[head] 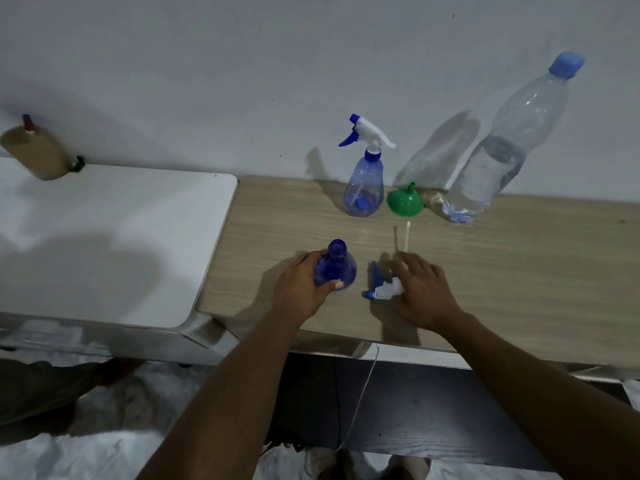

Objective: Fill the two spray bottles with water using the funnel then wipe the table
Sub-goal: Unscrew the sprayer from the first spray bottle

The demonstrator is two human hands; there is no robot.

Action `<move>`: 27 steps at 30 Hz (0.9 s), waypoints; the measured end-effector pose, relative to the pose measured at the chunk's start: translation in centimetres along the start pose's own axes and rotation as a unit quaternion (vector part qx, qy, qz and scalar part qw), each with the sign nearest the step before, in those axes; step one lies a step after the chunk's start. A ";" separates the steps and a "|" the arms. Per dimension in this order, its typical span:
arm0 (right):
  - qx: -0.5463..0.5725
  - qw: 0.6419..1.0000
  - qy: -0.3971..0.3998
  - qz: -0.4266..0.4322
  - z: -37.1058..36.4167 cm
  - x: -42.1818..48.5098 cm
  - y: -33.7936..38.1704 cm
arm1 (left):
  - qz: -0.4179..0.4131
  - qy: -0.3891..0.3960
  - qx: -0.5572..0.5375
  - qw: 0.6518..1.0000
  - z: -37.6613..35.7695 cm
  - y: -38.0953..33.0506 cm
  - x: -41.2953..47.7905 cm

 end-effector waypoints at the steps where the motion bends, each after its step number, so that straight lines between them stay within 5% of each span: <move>1: 0.011 0.999 -0.031 -0.014 1.0 0.8 0.2 | 0.004 0.002 -0.001 1.000 0.0 -0.1 0.2; 5: 0.009 0.994 -0.097 -0.049 5.8 7.4 -0.4 | 0.005 0.009 0.001 1.000 -0.1 -0.3 0.8; 13: -0.135 0.985 0.071 -0.084 8.3 18.3 -4.2 | -0.018 -0.009 0.003 1.000 -0.5 0.5 1.0; 19: -0.142 0.985 0.056 -0.081 7.7 18.9 -4.4 | -0.021 -0.001 0.005 1.000 -0.3 0.6 1.1; 27: 0.060 0.992 0.007 -0.111 11.8 15.7 -5.0 | -0.008 0.006 -0.002 1.000 -0.1 -0.4 0.7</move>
Point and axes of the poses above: each hand's wrist, its own x-axis towards the middle knuckle, its own z-axis out of the back of the hand, y = z × x, the point moved 1 cm from there along x, towards the middle knuckle, and after that the axes turned 2 degrees about y, right-handed, at the moved point
